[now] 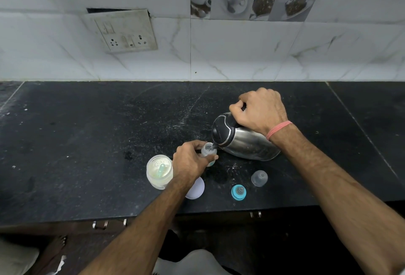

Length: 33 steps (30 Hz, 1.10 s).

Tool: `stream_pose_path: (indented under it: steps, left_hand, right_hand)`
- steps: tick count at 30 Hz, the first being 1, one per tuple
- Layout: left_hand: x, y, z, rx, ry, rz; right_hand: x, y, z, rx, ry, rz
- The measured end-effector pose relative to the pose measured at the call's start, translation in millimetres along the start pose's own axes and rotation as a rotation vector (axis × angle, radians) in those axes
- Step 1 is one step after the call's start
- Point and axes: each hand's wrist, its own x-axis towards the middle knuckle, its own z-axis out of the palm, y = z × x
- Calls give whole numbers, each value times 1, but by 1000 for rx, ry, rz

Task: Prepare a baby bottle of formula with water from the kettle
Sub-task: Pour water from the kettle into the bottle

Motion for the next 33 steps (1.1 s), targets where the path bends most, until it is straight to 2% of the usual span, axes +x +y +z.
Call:
stream_pose_path:
  steps: [33]
  left_hand:
    - [-1, 1, 0, -11, 3, -1]
  right_hand:
    - [3, 1, 3, -19, -29, -19]
